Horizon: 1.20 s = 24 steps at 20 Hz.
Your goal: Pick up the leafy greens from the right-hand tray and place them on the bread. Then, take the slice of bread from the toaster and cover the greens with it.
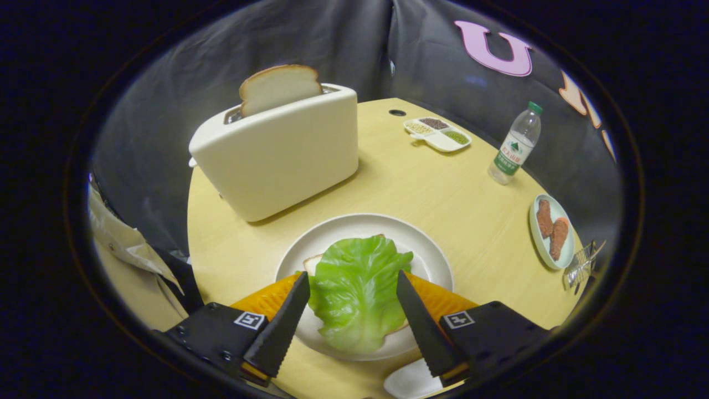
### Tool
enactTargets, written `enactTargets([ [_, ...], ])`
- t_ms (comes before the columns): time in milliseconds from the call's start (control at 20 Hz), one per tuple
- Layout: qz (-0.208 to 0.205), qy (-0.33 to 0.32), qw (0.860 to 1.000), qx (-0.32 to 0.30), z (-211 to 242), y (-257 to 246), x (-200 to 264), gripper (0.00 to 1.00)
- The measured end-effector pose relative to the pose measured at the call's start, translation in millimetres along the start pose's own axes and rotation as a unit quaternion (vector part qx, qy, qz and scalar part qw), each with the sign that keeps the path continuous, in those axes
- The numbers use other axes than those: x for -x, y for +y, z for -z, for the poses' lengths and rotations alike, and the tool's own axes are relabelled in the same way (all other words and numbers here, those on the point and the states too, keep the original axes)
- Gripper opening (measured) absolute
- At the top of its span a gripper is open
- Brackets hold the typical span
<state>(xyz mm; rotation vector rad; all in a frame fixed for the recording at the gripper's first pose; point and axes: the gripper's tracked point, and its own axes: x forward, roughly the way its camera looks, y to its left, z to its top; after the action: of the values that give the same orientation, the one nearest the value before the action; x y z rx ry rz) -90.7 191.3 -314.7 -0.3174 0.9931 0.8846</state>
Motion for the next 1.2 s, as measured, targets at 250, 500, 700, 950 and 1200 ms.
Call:
enactTargets([
  [250,0.017,-0.018,1.0,-0.008,-37.1,0.2,21.5,1.0],
  [500,0.016,-0.035,0.999,-0.011,-83.3,10.6,45.4,1.0],
  [700,0.012,-0.047,0.999,-0.015,-114.1,26.1,54.1,1.0],
  [950,-0.003,-0.048,0.998,-0.034,-140.6,50.2,52.7,1.0],
  [1200,-0.033,-0.061,0.995,-0.069,-172.8,72.8,49.0,0.99],
])
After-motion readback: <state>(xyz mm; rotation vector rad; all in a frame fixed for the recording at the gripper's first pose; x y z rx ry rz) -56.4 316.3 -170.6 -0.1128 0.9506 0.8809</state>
